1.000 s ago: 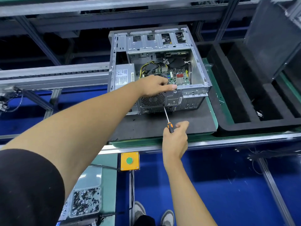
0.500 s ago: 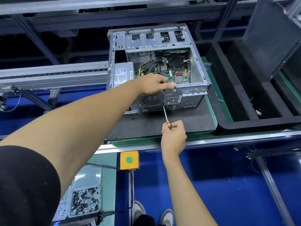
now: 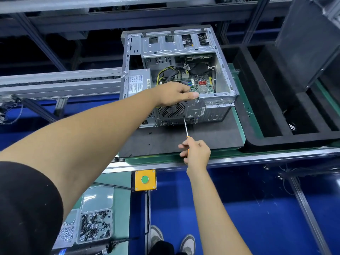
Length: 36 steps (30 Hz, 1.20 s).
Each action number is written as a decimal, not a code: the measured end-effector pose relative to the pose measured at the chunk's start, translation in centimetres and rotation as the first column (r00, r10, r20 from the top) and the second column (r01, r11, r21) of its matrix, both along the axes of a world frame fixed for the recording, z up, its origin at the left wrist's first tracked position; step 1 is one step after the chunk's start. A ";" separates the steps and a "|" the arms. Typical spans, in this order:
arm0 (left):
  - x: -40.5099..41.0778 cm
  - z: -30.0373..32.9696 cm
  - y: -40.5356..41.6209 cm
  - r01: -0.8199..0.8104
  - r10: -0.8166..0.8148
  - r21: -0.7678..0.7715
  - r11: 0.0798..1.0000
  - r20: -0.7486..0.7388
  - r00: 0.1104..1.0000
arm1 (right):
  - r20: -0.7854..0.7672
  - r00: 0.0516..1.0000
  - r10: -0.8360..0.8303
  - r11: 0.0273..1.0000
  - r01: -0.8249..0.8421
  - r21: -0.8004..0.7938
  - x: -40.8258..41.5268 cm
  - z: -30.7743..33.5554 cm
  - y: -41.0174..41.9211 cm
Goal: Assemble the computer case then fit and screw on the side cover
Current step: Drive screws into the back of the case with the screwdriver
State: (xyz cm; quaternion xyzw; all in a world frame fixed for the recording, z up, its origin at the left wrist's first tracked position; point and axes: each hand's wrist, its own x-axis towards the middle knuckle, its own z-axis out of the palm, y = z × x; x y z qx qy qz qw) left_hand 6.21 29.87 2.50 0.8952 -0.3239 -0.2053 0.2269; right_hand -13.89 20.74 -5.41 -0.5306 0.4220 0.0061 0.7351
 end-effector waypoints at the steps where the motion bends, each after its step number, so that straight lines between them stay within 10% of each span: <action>1: -0.1 0.0 0.0 0.000 0.000 -0.002 1.000 -0.004 1.000 | 0.006 1.000 0.004 0.978 -0.003 -0.207 -0.1 0.0 0.6; 6: -0.3 0.2 0.0 -0.016 0.016 -0.002 1.000 -0.010 1.000 | -0.166 0.968 0.186 0.543 -0.242 -0.804 -0.4 -0.9 1.5; 10: -0.3 0.3 0.0 -0.007 0.007 -0.002 1.000 -0.012 1.000 | -0.107 0.980 0.169 0.577 -0.187 -0.795 -0.1 -1.1 0.7; 12: -0.3 0.4 0.0 -0.008 0.008 0.000 1.000 -0.009 1.000 | -0.020 0.989 0.144 0.784 -0.127 -0.607 0.0 -0.9 0.6; 14: -0.3 0.5 0.0 -0.011 0.011 0.000 1.000 0.003 1.000 | 0.064 0.997 0.049 0.998 -0.047 -0.029 0.4 -0.8 0.2; 16: -0.3 0.5 0.0 -0.010 0.010 0.002 1.000 -0.001 1.000 | 0.034 0.999 -0.007 0.863 -0.011 0.505 0.4 -0.3 -0.5; 18: -0.4 0.6 -0.1 -0.011 0.011 -0.005 1.000 -0.010 1.000 | 0.025 0.999 0.025 0.813 -0.035 0.582 0.4 -0.3 -1.0; 23: -0.4 0.7 -0.1 -0.011 0.011 0.001 1.000 -0.025 1.000 | -0.048 0.991 0.122 0.990 -0.125 -0.066 0.0 0.2 0.4; 28: -0.6 0.8 0.0 -0.014 0.014 0.000 1.000 -0.038 0.999 | -0.135 0.987 0.089 0.757 -0.155 -0.634 -0.6 -0.5 1.4; 33: -0.6 0.9 0.0 -0.011 0.011 0.002 1.000 -0.019 1.000 | -0.092 0.979 0.180 0.551 -0.178 -0.815 -0.4 -1.0 1.3; 36: -0.5 0.7 0.1 -0.013 0.013 -0.002 1.000 -0.020 1.000 | 0.000 0.990 0.141 0.786 -0.112 -0.608 -0.1 -1.3 0.9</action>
